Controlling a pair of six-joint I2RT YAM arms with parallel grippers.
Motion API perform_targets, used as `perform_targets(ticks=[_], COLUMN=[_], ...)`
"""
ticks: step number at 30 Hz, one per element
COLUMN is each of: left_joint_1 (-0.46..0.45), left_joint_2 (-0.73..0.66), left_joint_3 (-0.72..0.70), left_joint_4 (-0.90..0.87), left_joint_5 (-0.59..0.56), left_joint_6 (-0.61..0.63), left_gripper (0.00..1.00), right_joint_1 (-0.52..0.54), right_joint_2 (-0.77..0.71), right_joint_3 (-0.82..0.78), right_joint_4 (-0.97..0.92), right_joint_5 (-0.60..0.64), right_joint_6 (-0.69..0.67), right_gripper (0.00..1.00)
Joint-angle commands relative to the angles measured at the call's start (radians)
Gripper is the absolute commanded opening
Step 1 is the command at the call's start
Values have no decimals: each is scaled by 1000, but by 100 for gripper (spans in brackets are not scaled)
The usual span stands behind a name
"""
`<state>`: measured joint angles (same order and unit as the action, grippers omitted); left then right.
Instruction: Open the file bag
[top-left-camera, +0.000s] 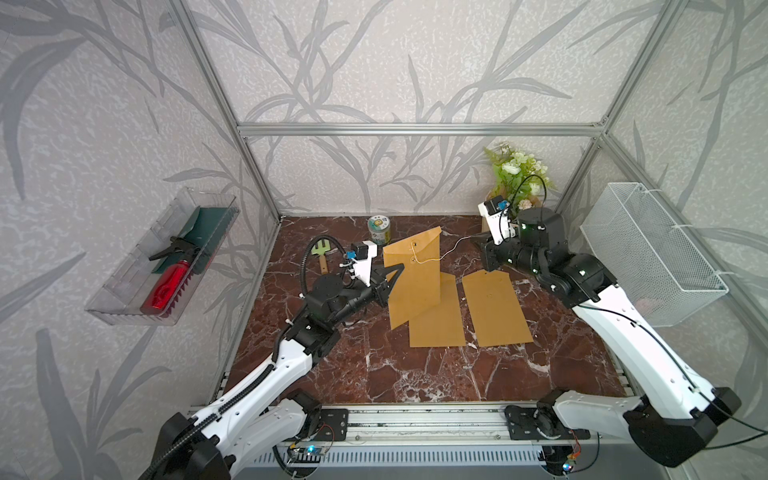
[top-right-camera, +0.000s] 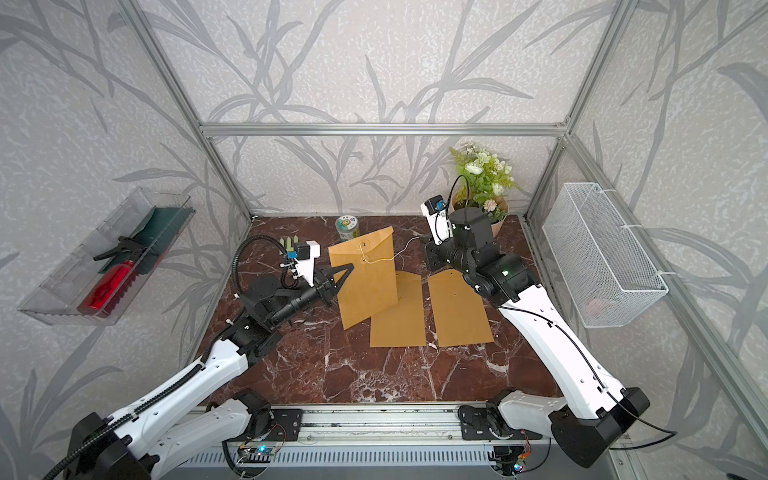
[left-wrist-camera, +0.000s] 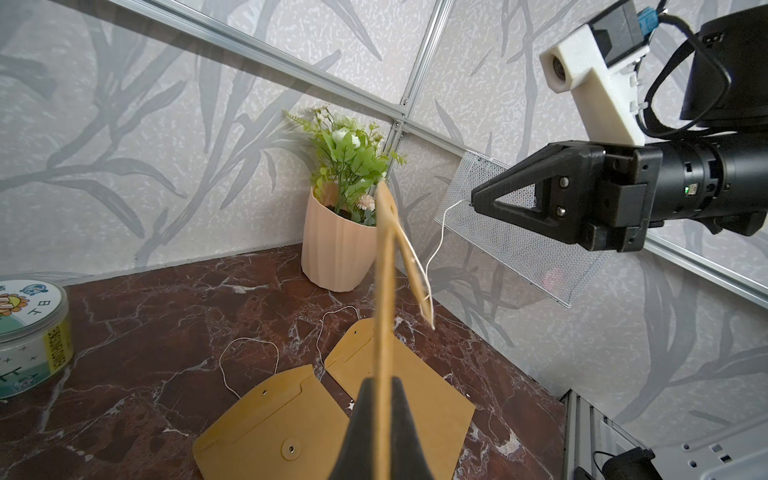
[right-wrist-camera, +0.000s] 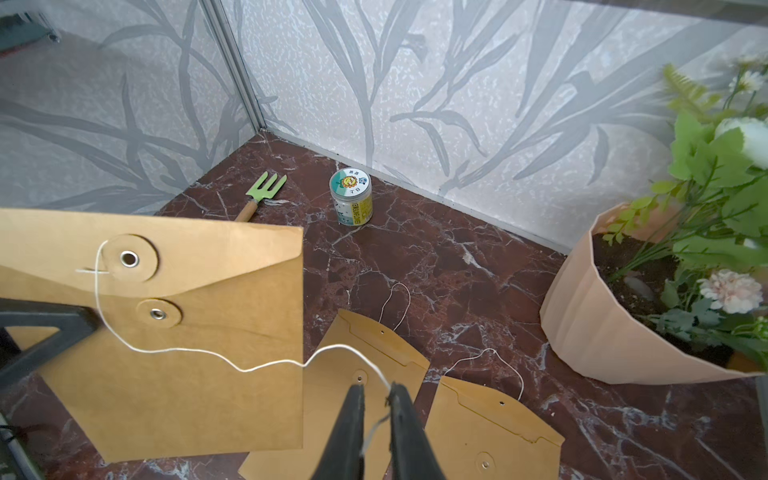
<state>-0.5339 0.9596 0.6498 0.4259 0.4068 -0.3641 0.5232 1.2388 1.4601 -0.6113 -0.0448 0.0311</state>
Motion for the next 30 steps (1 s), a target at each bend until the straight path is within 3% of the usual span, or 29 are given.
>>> perform_targets(ticks=[1,13,21,30], left_joint_1=[3,3,5,6], left_joint_2=[19,101,131,117], left_joint_3=[30,112,135,134], left_joint_4=[61,79,93,88], left_joint_5=[22,74,124,181], left_joint_6=[51,122,140,138], left_gripper=[0,0,0,0], right_joint_1=[-6,-6,-9,-18], right_joint_2=[-24,-41,-61,-77], right_joint_3=[-17,-55,-92,-155], right_joint_4=[5,2,11,58], right_joint_5=[-5,14,-16,-99], right_joint_6=[-2,-19,-20,12], right_gripper=[23,63,75,80])
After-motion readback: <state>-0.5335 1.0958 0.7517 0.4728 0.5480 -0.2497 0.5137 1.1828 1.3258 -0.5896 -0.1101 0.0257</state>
